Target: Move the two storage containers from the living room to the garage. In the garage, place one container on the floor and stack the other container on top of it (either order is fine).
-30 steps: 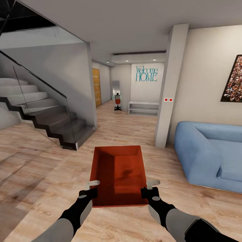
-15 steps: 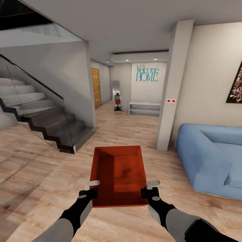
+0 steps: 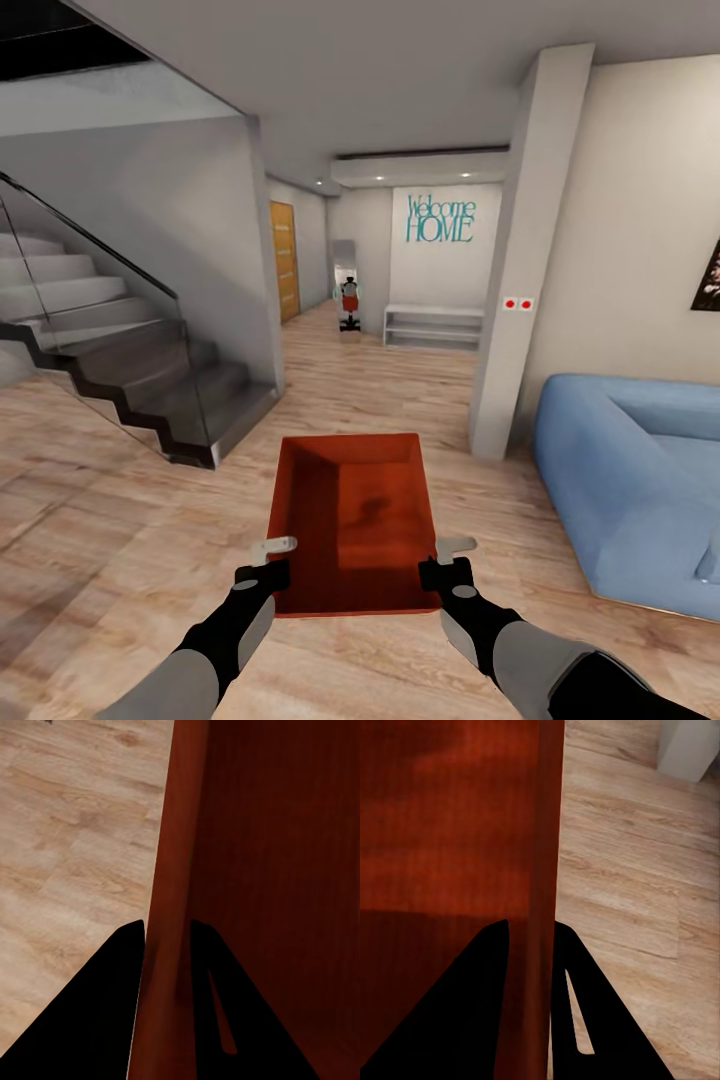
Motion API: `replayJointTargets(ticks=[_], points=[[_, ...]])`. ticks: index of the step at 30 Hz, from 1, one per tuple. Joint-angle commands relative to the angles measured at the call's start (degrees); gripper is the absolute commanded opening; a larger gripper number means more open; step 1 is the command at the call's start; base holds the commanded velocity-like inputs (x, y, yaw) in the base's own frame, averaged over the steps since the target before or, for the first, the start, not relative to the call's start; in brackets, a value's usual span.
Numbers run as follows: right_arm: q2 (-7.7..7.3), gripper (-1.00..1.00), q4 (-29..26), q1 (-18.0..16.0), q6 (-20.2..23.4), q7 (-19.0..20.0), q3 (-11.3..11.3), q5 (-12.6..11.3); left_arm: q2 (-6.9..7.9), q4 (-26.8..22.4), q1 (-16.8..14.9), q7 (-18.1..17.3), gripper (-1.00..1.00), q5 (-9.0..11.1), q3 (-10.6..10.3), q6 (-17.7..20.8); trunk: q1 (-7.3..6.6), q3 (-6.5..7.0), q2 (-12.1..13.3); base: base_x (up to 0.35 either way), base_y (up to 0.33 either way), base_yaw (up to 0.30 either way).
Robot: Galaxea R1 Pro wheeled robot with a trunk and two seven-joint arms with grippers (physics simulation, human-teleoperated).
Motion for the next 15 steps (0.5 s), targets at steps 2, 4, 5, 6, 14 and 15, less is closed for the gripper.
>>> replayJointTargets(ticks=[2, 4, 5, 6, 14, 15], points=[[-0.59, -1.0, -0.2, 0.0, -1.0, -0.1, -1.8, 0.5, 0.17, 0.0, 0.0, 0.5, -1.0, 1.3, 1.6, 0.3, 0.04, -0.08, -0.1, 0.322, 0.0, 0.0], [-0.59, -1.0, -0.2, 0.0, -1.0, -0.1, -1.8, 0.5, 0.26, 0.0, 0.0, 0.5, -1.0, 1.3, 1.6, 0.3, 0.04, -0.08, -0.1, 0.322, 0.0, 0.0], [-0.59, -1.0, -0.2, 0.0, -1.0, -0.1, -1.8, 0.5, 0.29, 0.0, 0.0, 0.5, -1.0, 1.3, 1.6, 0.3, 0.04, -0.08, -0.1, 0.322, 0.0, 0.0], [-0.59, -1.0, -0.2, 0.0, -1.1, -0.1, -1.8, 0.5, 0.3, 0.0, 0.0, 0.5, -1.0, 1.3, 1.6, 0.3, 0.04, -0.08, -0.1, 0.322, 0.0, 0.0], [-0.59, -1.0, -0.2, 0.0, -1.1, -0.1, -1.8, 0.5, 0.4, 0.0, 0.0, 0.5, -1.0, 1.3, 1.6, 0.3, 0.04, -0.08, -0.1, 0.322, 0.0, 0.0], [-0.59, -1.0, -0.2, 0.0, -1.1, -0.1, -1.8, 0.5, 0.41, 0.0, 0.0, 0.5, -1.0, 1.3, 1.6, 0.3, 0.04, -0.08, -0.1, 0.322, 0.0, 0.0]])
